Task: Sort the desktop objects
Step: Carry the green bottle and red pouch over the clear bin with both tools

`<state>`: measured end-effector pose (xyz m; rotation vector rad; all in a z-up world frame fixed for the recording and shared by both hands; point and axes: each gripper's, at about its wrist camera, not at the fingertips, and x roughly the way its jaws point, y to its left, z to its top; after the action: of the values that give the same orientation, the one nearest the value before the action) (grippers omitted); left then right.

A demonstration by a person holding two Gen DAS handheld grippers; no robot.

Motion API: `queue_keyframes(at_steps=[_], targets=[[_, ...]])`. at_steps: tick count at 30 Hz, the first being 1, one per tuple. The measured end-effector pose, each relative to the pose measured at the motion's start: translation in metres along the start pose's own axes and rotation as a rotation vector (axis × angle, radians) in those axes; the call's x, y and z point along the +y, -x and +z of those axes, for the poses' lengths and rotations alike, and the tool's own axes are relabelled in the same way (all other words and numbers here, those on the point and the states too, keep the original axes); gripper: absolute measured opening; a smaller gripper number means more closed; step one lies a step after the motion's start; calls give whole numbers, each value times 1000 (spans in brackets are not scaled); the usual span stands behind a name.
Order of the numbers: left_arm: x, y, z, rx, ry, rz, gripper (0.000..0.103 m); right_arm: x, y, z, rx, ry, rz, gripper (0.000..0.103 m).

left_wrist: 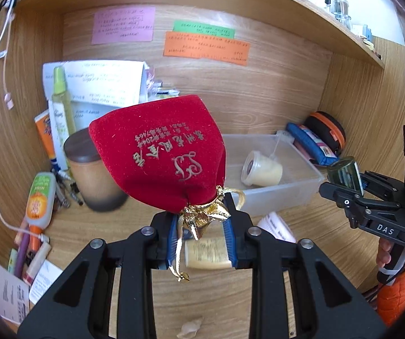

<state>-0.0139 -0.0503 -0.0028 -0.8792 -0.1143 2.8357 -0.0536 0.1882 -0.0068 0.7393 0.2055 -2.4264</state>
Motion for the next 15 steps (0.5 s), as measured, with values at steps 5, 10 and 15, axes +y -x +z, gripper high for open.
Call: queue_keyframes(at_steps=[5,10,15], targets=[[-8,-10,16,-4,-28,-22,28,-7,-7,14,-9,10,-8,38],[-18,-22,32,-3,-65,-39,28,-16,-15,30,-19,16,-24,38],[-30,-39,50,2,-99,-62,28,-30,-26,44,-14,6,-39,38]])
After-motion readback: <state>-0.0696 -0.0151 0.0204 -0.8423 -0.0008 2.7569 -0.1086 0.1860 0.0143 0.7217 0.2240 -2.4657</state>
